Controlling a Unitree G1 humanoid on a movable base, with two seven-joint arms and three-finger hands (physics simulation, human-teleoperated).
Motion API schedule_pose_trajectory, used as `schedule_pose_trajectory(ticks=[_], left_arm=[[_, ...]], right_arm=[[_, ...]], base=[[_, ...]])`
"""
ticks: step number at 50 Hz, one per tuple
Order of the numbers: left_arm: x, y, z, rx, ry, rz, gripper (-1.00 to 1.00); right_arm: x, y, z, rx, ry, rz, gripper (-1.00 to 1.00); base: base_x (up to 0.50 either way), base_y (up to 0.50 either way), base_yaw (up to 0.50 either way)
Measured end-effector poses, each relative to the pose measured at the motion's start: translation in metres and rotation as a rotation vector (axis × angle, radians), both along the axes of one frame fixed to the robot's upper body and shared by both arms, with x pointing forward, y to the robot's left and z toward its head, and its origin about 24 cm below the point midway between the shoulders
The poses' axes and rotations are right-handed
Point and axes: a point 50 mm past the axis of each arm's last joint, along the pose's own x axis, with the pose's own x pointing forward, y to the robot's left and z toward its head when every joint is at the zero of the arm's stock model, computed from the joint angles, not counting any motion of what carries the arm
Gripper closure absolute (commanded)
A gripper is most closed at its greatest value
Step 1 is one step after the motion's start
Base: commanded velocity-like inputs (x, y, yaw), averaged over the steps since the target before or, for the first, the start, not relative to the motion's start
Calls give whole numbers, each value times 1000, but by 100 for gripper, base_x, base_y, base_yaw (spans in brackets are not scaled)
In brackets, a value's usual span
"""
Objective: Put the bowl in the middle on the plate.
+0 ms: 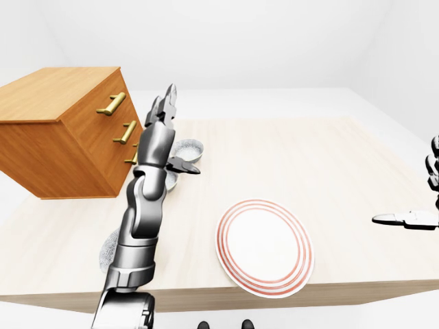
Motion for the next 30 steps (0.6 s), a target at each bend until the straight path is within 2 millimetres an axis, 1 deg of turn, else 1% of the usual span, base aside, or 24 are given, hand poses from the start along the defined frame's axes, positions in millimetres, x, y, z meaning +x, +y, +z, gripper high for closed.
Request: schedule_pose_trajectory(ticks=[6, 16, 30], left_arm=[[6, 0, 5, 96, -20, 26, -100], [12, 3, 5, 222, -7, 55, -100], [18, 6, 2, 308, 66, 78, -100]], right_arm=[[0, 0, -2, -1, 9, -2, -100], [0, 0, -4, -2, 22, -3, -100], [0, -1, -8, 1, 44, -11, -100]], base=[[0, 0, 0], [0, 0, 0], [0, 0, 0]])
